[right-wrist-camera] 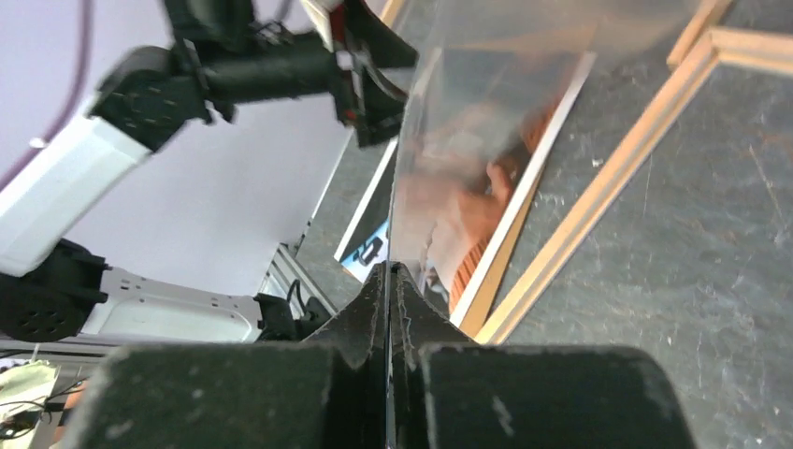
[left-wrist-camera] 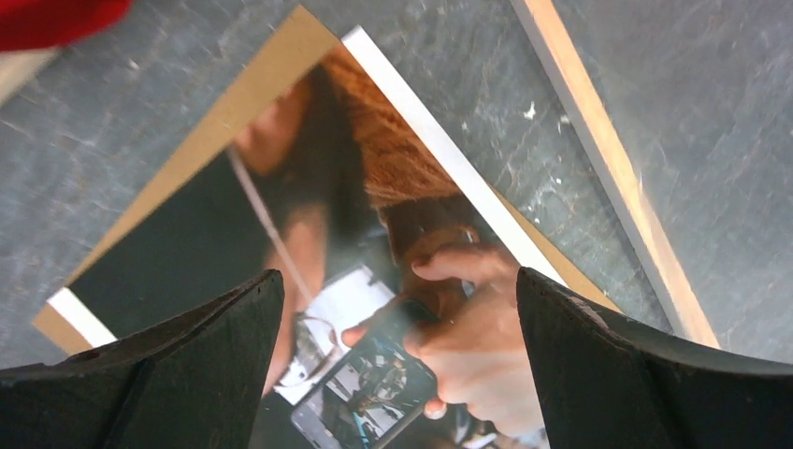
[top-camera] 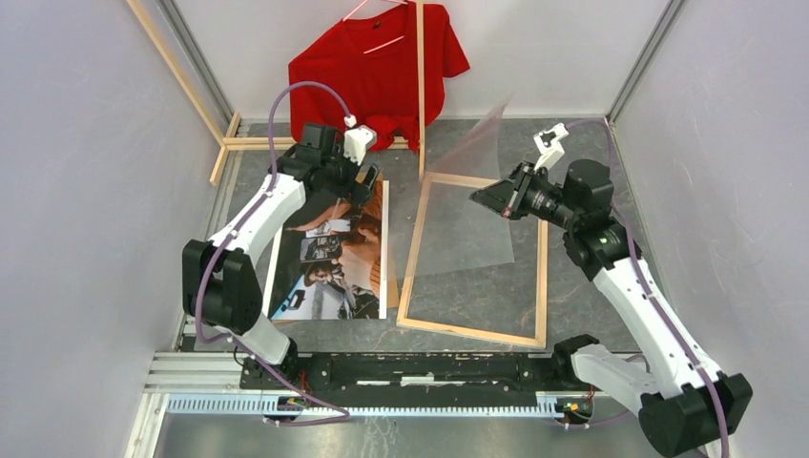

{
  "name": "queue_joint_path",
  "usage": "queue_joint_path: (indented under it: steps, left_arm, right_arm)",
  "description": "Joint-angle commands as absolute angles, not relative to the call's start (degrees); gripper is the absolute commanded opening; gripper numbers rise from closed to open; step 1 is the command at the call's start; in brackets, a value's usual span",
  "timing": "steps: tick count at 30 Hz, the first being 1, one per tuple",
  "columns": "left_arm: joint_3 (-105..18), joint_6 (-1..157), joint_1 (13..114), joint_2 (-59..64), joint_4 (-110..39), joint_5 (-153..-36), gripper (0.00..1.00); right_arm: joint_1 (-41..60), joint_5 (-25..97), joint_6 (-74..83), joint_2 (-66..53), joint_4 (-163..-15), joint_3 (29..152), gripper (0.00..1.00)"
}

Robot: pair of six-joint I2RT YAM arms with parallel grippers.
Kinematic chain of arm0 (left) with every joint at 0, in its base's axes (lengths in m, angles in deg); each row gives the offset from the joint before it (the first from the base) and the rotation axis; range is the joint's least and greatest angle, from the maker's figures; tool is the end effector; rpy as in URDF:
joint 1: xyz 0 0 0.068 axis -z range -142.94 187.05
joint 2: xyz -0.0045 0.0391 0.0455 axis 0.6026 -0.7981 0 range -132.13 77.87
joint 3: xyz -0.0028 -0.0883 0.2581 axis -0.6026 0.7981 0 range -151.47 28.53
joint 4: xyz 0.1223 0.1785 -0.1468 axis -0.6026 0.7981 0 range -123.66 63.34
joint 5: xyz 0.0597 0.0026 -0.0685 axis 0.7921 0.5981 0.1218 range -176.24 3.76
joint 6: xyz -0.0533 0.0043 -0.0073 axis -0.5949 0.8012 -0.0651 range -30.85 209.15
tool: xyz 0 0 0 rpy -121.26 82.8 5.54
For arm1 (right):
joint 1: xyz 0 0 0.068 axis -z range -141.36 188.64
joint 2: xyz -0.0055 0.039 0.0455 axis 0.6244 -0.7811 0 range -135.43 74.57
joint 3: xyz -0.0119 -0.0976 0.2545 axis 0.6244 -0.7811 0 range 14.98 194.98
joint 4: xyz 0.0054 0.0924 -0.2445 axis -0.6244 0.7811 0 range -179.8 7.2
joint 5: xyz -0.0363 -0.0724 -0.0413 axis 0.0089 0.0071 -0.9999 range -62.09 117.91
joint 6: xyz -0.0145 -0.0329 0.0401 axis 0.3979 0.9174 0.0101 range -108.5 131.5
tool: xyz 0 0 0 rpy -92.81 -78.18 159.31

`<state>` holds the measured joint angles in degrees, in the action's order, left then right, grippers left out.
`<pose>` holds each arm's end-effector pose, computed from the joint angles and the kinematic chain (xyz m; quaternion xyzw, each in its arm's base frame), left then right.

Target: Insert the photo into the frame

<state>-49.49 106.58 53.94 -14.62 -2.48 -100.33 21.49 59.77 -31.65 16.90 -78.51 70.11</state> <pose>0.3415 -0.1128 0.2965 0.3153 0.8645 -0.1118 0.3752 0.2118 0.0850 0.3608 0.0053 0.7756 0.4847 0.4044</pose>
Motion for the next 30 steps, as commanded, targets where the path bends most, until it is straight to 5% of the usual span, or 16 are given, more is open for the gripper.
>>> queue_joint_path:
  steps: [1,12,23,30]
  left_arm:
    - [-45.0,105.7,54.4,-13.1,-2.3,-100.9,1.0]
    - [-37.7,106.0,54.4,-12.8,-5.7,-99.4,1.0]
    - [-33.7,106.2,56.9,-13.2,-7.9,-98.4,1.0]
    - [-33.1,105.5,61.6,-14.7,-8.9,-96.7,1.0]
  right_arm:
    - [21.2,59.9,-33.7,23.3,-86.7,68.9,0.0]
    - [21.3,50.4,-40.3,35.6,-92.1,33.6,0.0]
    - [21.5,38.7,-37.1,41.3,-86.1,27.9,0.08]
    - [21.4,39.2,-37.9,40.2,-89.4,23.6,0.34]
